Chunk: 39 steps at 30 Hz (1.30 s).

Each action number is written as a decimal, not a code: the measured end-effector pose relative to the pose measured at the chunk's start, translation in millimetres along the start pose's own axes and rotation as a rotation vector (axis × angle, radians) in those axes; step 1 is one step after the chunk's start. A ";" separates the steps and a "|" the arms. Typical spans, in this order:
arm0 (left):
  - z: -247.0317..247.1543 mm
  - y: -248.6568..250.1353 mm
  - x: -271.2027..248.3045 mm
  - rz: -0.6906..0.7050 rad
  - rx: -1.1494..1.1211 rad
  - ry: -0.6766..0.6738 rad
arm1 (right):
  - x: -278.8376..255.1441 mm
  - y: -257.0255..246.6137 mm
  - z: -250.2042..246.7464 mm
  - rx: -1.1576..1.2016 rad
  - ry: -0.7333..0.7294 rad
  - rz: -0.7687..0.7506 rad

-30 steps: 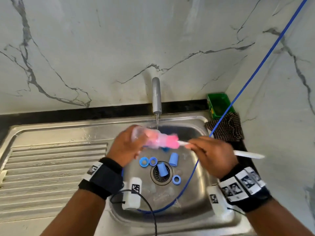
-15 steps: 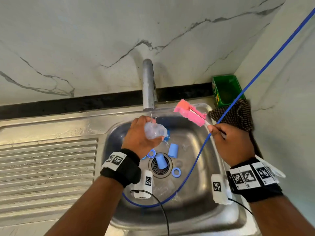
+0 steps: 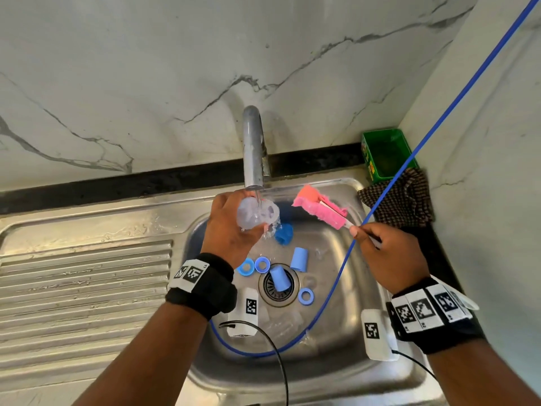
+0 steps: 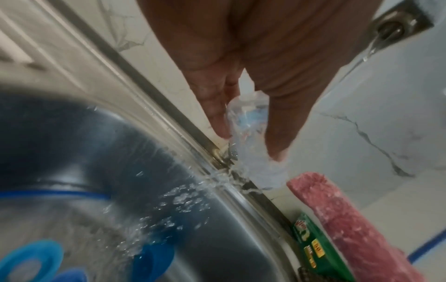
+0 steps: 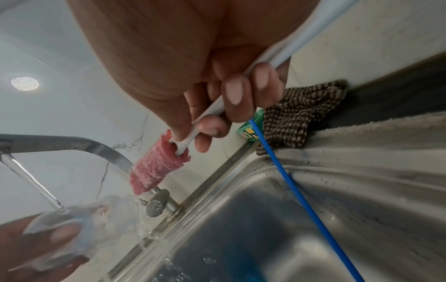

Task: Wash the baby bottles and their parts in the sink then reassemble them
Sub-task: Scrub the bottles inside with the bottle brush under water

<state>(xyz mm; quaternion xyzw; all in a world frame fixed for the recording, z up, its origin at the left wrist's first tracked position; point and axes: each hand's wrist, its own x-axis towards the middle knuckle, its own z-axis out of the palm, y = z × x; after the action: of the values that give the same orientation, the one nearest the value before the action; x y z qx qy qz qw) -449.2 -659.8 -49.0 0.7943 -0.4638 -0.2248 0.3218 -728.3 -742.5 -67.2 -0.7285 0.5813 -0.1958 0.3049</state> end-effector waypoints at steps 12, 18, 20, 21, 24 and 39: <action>-10.0 21.9 -14.6 -0.699 -1.285 -0.287 | -5.6 -16.2 2.3 0.012 0.016 -0.055; -8.5 14.5 -14.3 -0.822 -1.219 -0.458 | -8.8 -18.0 2.4 0.005 0.014 -0.061; -6.4 14.0 -14.5 -0.761 -1.201 -0.445 | -9.6 -18.2 2.9 0.001 0.016 -0.062; -3.4 12.9 -15.0 -0.692 -1.175 -0.412 | -9.7 -18.1 3.3 -0.002 0.017 -0.062; 5.3 3.2 -18.0 -0.389 -0.885 -0.314 | -9.5 -17.8 4.2 -0.009 0.014 -0.072; 2.8 -1.1 -4.9 -0.037 -0.340 -0.150 | -9.9 -19.9 3.8 -0.028 0.004 -0.122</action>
<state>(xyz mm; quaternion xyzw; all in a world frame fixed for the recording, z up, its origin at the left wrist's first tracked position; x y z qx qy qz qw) -452.7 -656.0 -51.4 0.7178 -0.4271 -0.3643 0.4118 -713.9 -729.3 -56.0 -0.7664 0.5390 -0.2076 0.2810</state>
